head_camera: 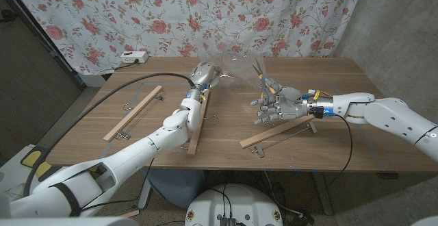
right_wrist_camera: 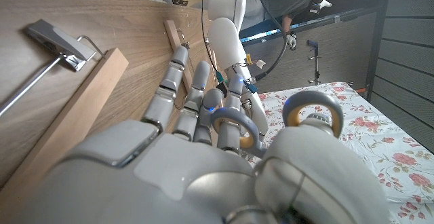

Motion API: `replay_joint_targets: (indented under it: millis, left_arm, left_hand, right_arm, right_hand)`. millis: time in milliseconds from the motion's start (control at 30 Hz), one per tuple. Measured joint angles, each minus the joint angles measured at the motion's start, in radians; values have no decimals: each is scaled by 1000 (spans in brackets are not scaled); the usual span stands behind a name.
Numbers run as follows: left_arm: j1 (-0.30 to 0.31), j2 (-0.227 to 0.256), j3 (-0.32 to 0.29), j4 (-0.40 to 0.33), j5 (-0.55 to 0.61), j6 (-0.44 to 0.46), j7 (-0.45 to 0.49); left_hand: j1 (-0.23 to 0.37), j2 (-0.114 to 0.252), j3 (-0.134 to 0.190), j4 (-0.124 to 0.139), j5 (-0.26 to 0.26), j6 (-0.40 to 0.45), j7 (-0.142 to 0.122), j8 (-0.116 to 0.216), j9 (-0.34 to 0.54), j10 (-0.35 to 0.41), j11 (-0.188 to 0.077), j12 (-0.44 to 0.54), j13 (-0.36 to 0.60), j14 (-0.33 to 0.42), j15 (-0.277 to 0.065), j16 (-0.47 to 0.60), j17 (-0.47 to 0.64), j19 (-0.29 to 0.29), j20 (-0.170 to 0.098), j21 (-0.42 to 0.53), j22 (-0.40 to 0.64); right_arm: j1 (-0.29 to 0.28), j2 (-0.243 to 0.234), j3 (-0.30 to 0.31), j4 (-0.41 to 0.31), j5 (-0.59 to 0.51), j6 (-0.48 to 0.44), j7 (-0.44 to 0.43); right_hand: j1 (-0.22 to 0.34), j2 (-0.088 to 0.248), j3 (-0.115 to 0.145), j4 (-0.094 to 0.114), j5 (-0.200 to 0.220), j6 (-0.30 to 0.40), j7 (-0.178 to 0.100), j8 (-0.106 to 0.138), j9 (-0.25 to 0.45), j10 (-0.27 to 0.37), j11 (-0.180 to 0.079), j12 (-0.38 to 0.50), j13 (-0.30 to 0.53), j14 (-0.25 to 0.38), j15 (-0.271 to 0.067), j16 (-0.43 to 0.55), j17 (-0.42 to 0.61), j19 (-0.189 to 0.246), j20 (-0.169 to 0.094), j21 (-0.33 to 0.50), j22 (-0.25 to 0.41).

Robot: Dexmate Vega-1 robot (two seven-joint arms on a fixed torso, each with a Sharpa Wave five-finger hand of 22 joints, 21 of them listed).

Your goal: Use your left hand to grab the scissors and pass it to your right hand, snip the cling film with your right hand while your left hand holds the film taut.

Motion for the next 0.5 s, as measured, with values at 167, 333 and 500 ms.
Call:
replay_joint_targets:
  millis: [167,333,500]
  left_arm:
    - [7,-17,-11,16,-100,-30,61]
    - [8,-37,-17,40,-145,-45,77]
    - [6,-54,-18,58,-174,-58,87]
  left_hand:
    - [0,0,0,0,0,0,0,8,6,0,0,0,4,2,2,-4,2,4,4,0,0]
    - [0,0,-4,4,0,-4,-4,15,14,0,0,0,5,2,2,-8,2,4,4,0,0]
    - [0,0,-4,4,0,-7,0,15,19,0,0,0,9,2,2,-11,2,4,4,0,3]
  right_arm:
    - [-16,-44,13,-45,12,-16,-5]
    - [-23,-55,13,-61,29,-44,-9]
    - [-29,-60,8,-74,43,-63,-13]
  right_hand:
    - [-8,0,-4,4,0,0,0,0,0,0,0,0,0,0,0,0,0,0,0,-1,0]
    - [-8,0,-4,4,0,0,0,0,0,0,0,0,2,5,5,0,0,0,0,-1,0]
    - [-11,-3,-10,4,0,0,0,0,0,0,0,0,4,5,5,0,0,0,0,-1,0]
